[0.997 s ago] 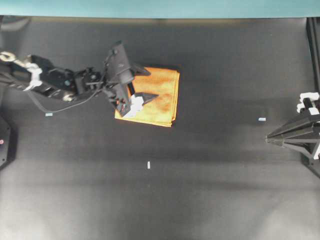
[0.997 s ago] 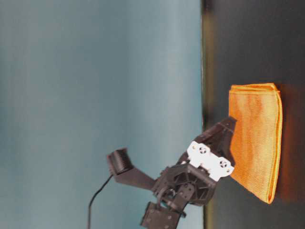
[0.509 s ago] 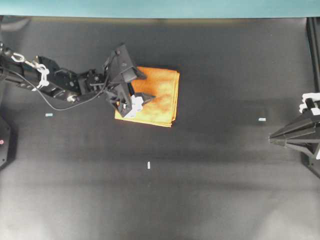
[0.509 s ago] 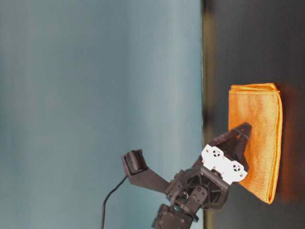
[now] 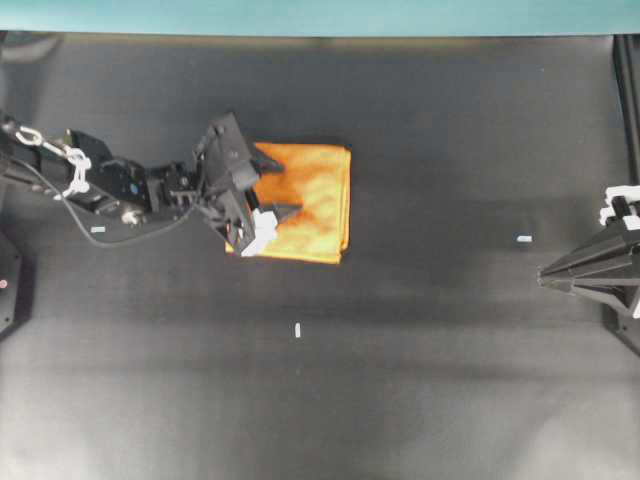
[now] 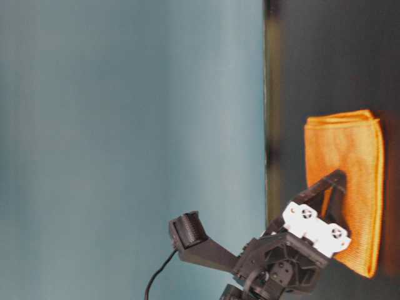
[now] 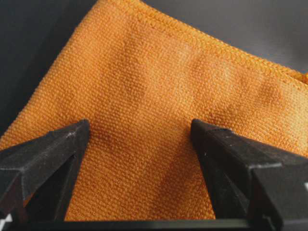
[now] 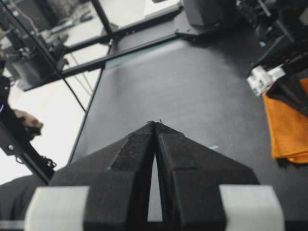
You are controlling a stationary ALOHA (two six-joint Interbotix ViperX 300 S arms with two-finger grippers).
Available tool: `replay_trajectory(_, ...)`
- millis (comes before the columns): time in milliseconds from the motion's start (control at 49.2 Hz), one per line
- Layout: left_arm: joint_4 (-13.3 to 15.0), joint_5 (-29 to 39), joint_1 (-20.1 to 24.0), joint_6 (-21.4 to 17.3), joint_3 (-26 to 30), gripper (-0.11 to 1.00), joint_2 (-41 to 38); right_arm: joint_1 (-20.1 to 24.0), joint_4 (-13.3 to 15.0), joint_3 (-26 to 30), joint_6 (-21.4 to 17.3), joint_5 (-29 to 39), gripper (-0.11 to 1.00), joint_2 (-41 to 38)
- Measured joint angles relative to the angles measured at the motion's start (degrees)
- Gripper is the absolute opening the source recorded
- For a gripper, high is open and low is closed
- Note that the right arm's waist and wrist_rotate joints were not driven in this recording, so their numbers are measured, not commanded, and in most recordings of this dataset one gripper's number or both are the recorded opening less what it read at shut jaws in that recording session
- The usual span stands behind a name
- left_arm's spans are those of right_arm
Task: Push an orange cloth with the left arm to wipe the desk.
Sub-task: 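Press the left gripper on the cloth and drag it toward the front-left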
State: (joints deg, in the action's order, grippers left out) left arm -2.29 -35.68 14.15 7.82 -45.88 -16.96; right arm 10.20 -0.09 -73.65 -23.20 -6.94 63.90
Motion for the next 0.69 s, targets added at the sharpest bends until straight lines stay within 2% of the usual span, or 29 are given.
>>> replay_trajectory(305, 0.0, 1.8, -7.9, 0.8, -3.6, 0.83, 3.3, 0.0, 0.0, -0.2, 0.1, 0.0, 0.00, 0.0)
replay_trajectory(488, 0.0, 1.8, -13.9, 2.5, -7.0, 0.83, 5.5, 0.0, -0.1, -0.2, 0.1, -0.1, 0.00, 0.0)
replay_trajectory(692, 0.0, 2.0, -21.9, 5.5, -8.1, 0.83, 6.2, 0.0, 0.0, -0.3, 0.0, -0.1, 0.00, 0.0)
